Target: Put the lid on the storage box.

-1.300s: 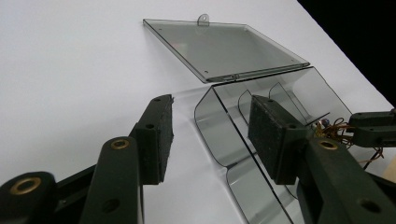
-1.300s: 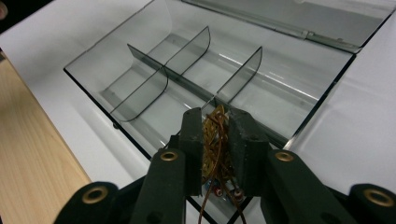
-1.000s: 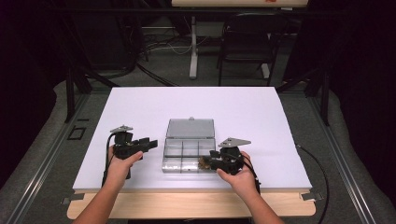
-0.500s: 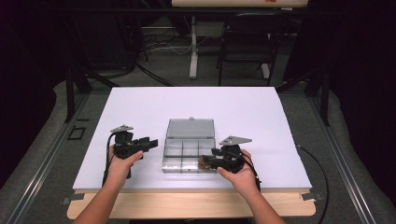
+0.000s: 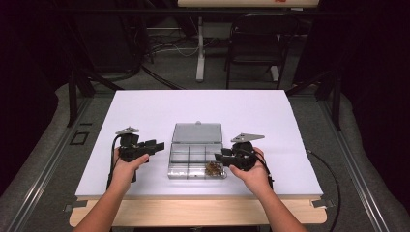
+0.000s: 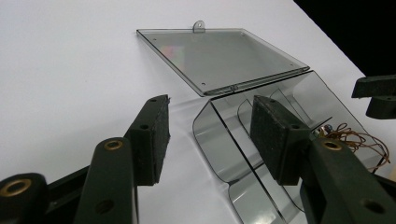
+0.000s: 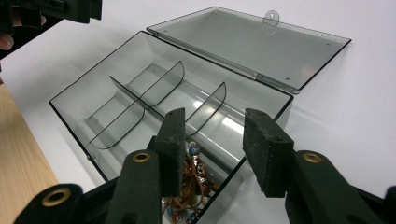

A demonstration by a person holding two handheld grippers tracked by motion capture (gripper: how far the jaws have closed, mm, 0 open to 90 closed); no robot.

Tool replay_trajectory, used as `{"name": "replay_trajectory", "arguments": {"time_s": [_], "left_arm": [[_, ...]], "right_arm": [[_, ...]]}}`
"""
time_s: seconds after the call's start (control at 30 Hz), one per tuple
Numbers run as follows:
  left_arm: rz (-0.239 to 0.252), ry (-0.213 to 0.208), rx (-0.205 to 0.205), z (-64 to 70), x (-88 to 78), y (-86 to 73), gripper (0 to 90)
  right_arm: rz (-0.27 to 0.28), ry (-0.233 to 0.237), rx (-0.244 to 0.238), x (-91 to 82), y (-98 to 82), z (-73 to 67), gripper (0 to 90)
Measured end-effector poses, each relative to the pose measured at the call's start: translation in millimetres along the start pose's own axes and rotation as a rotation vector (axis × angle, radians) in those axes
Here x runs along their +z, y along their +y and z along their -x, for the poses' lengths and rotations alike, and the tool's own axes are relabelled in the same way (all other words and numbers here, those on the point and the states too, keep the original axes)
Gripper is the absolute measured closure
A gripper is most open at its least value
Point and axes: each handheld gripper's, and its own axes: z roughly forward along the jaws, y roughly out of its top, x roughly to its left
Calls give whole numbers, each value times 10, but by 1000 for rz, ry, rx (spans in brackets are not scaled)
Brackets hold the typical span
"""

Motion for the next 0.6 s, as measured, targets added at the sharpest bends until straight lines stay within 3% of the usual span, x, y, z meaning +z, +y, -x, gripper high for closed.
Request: {"name": "replay_trajectory", "arguments": {"time_s": [0.23,0.37,0.53,0.6], "left_arm": [[-3,9,-2,34,113,52,479],[-26,19,14,65,179,91,491],[-27,12,7,58,248,166,497],[-34,11,7,54,291,201,502]], "right_arm": [[-26,2,-12,64,42,62,588],[-31,-9,27,104,86,125,588],[10,6,106,109,200,195,586],[8,-8,110,129,248,219,561]]}}
